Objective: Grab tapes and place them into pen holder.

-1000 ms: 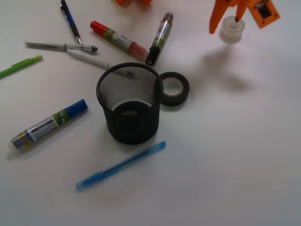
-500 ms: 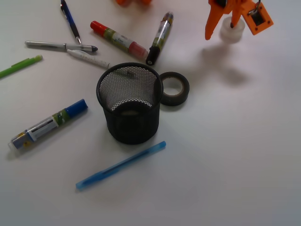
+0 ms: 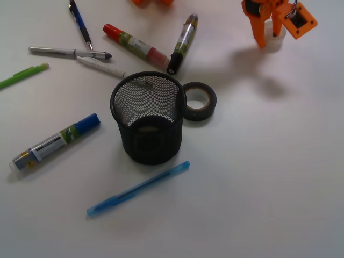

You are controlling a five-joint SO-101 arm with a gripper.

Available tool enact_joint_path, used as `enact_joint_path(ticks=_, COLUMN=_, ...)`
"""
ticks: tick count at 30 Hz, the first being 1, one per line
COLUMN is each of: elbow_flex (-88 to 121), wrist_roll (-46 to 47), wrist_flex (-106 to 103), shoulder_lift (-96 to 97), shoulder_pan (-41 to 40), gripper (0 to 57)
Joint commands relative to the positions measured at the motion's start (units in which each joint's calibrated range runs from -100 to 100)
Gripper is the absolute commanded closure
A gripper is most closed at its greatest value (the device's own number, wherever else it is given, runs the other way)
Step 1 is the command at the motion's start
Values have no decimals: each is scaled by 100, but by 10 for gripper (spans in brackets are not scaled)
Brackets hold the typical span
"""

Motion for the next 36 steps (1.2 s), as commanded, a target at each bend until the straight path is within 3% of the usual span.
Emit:
enact_joint_path(ticks=1, elbow_flex=13, wrist_roll=-20, wrist_flex=144, shoulder_lift=-136, shoulder_pan=-35, gripper=570)
enact_joint_path(ticks=8, elbow_flex=-114, wrist_roll=205, wrist_flex=1159, shoulder_lift=-196, shoulder_pan=160, gripper=573)
enact_joint_path(ticks=12, elbow_flex=-857, wrist_roll=952, wrist_flex=2558, shoulder_lift=-561, shoulder_pan=526, gripper=572)
enact_joint_path(ticks=18, elbow_flex=-2424, wrist_roll=2242, wrist_flex=4816, shoulder_lift=-1063, shoulder_pan=1715, gripper=571)
enact_joint_path(ticks=25, elbow_flex=-3547, wrist_roll=4010, wrist_flex=4308, shoulder_lift=-1165, shoulder_pan=3068, gripper=571)
enact_joint_path(ticks=36, elbow_flex=-6210, wrist_roll=5978, wrist_flex=4054, shoulder_lift=-799, shoulder_pan=4848, gripper=572)
